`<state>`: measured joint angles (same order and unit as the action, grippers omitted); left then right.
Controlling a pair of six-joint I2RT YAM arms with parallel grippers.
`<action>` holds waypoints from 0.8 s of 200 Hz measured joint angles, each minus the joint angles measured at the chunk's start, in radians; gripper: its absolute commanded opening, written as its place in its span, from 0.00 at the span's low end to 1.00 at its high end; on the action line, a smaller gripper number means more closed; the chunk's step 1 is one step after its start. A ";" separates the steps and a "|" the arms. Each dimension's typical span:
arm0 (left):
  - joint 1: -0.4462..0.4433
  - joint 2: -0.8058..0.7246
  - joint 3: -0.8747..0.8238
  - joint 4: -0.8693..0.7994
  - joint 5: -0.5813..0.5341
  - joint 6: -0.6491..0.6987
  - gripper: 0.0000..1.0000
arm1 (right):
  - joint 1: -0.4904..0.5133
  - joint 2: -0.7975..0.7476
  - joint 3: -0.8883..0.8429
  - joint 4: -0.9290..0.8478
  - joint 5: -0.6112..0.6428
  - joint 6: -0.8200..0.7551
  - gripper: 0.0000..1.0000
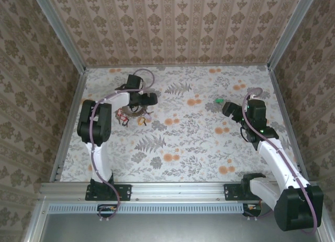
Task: Put the keys on the keyring
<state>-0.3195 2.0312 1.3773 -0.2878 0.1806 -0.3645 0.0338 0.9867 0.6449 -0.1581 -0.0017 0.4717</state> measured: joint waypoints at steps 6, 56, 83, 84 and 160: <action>-0.007 0.011 0.006 0.000 -0.002 -0.002 1.00 | 0.000 0.003 0.003 -0.004 0.000 0.000 0.99; -0.074 0.002 -0.011 0.015 0.045 -0.003 1.00 | 0.000 0.037 0.018 -0.027 0.000 0.031 1.00; -0.128 -0.067 -0.122 0.074 0.142 -0.026 0.99 | 0.000 0.079 0.024 -0.032 -0.016 0.042 0.92; -0.131 -0.070 -0.127 0.077 0.146 -0.027 0.98 | 0.000 0.079 0.024 -0.032 -0.016 0.042 0.92; -0.343 -0.320 -0.378 -0.051 0.486 -0.148 0.98 | 0.039 0.269 0.086 -0.026 -0.127 0.060 0.82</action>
<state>-0.6624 1.7115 0.9997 -0.3386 0.6662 -0.5129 0.0723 1.2552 0.7307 -0.1837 -0.1287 0.5312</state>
